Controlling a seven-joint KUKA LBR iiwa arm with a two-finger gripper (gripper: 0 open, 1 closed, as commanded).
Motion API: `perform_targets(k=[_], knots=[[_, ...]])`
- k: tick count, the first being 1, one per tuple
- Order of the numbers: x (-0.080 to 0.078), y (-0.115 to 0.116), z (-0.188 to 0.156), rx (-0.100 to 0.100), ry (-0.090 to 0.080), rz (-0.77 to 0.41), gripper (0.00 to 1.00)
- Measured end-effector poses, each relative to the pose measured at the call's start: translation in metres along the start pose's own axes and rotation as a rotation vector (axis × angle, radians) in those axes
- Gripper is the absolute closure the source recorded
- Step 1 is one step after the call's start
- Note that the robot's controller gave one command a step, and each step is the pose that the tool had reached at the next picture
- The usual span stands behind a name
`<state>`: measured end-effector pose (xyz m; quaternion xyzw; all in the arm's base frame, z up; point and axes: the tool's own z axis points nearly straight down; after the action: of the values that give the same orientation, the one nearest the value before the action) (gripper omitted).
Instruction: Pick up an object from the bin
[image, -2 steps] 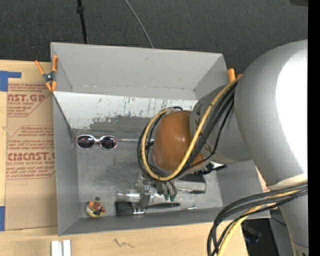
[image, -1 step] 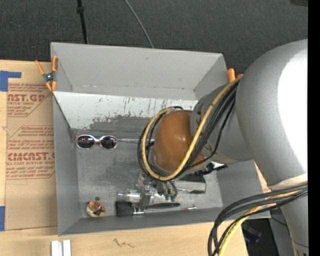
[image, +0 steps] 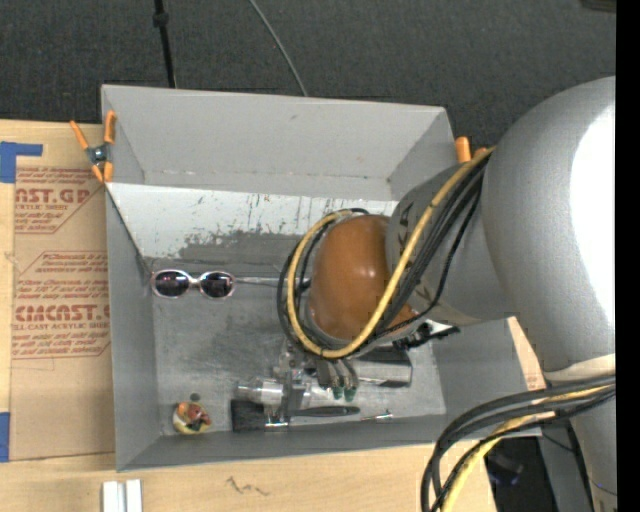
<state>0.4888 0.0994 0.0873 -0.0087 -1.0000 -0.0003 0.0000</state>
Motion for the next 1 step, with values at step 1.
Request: perform_targets(k=[1], knots=[[-0.0006, 0.0001, -0.0083, 0.000, -0.001, 0.000, 1.00]])
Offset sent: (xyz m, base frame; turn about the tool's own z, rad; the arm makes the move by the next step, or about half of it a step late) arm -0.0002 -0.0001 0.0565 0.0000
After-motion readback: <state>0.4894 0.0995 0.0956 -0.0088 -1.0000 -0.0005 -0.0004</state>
